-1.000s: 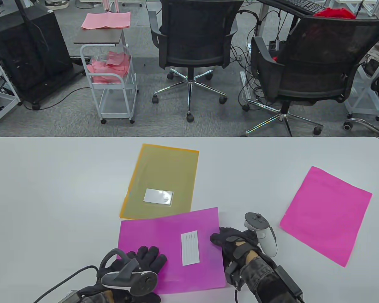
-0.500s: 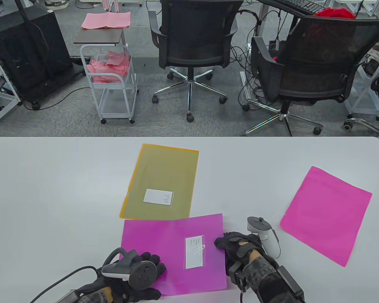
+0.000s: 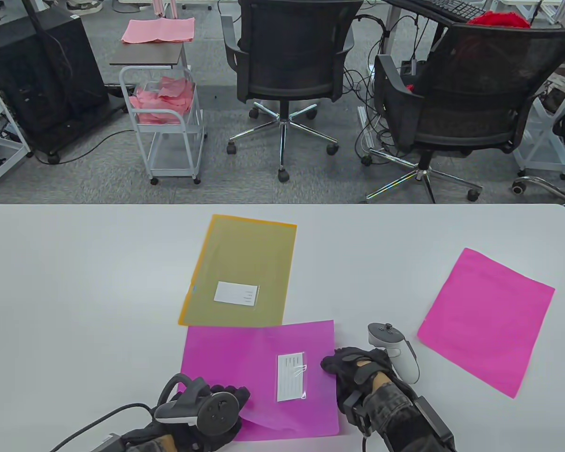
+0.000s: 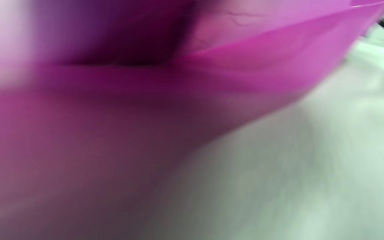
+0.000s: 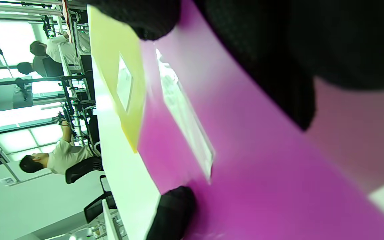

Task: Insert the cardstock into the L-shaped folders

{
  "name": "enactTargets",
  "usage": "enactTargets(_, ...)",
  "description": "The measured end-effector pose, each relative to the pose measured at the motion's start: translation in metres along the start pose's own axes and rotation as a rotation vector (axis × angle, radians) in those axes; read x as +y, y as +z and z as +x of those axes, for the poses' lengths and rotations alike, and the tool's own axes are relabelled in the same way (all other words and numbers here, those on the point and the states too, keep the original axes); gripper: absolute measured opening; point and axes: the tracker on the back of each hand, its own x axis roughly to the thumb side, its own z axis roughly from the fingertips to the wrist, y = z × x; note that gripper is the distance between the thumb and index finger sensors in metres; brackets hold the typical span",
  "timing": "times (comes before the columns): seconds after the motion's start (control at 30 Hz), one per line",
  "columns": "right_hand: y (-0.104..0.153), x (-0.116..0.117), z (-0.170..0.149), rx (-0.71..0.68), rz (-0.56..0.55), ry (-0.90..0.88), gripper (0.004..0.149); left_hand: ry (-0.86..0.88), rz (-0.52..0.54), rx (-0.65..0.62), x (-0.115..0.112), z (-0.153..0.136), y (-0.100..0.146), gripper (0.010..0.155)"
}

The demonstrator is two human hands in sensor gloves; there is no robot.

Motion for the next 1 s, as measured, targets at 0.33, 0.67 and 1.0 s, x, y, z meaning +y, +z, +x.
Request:
enactTargets(0.33,0.000,-0.001,-0.002,0.023,-0.020,-0.016,0.048,0.052,-0.041,0.041,0.001,-0.002,0.000,0.072)
enactTargets(0.67,-0.001,-0.001,-0.006,0.047,-0.010,-0.005,0.048,0.105,0.008,0.148,-0.001,-0.012,0.001,0.062)
enactTargets(1.0,0.022,-0.023,0.013,0.013,-0.206,0.175,0.070,0.174,0.050,0.119,0.000,-0.021,0.000,0.046)
